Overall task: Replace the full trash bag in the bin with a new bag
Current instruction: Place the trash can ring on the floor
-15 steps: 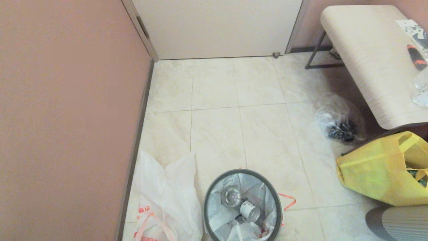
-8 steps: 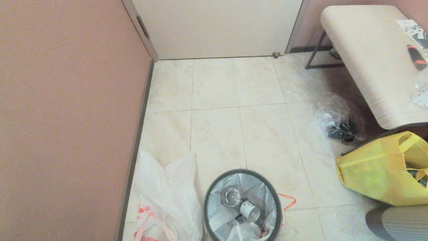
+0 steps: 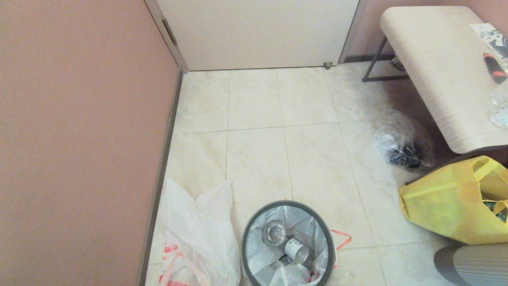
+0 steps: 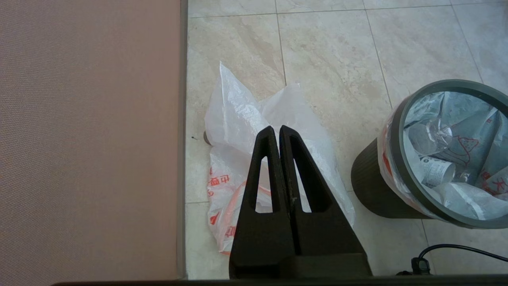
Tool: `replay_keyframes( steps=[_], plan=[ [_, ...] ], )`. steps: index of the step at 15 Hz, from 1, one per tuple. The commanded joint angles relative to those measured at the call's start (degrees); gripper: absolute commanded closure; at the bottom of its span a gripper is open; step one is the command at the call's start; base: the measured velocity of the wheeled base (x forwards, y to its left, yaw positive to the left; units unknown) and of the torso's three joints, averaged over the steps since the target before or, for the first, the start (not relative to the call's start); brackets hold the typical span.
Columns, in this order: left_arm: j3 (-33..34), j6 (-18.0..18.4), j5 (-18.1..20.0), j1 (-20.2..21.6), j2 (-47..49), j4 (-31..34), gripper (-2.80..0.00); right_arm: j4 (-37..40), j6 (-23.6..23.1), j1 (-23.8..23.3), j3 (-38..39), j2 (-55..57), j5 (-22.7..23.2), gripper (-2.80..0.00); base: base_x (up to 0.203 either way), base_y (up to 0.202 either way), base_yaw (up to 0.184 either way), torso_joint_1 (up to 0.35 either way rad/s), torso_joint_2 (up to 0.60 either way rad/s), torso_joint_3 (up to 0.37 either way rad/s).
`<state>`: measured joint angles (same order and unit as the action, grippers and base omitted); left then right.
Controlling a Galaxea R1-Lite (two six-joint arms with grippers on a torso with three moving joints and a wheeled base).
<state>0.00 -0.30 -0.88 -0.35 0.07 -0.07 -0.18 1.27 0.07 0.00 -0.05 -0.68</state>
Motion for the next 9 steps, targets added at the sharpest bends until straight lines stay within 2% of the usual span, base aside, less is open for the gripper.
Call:
replay_keyframes(
  steps=[1, 5, 9],
  plan=[
    [0.0, 0.0, 0.0, 0.0, 0.0, 0.0, 0.00, 0.0, 0.0, 0.0, 0.0, 0.0, 0.0, 0.00, 0.000, 0.000, 0.000, 0.000, 0.00, 0.000],
    [0.0, 0.0, 0.0, 0.0, 0.0, 0.0, 0.00, 0.6, -3.7, 0.0, -2.4, 0.8, 0.2, 0.00, 0.000, 0.000, 0.000, 0.000, 0.00, 0.000],
    [0.0, 0.0, 0.0, 0.0, 0.0, 0.0, 0.00, 0.8, -5.3, 0.2, -13.1, 13.0, 0.8, 0.00, 0.000, 0.000, 0.000, 0.000, 0.00, 0.000]
  ],
)
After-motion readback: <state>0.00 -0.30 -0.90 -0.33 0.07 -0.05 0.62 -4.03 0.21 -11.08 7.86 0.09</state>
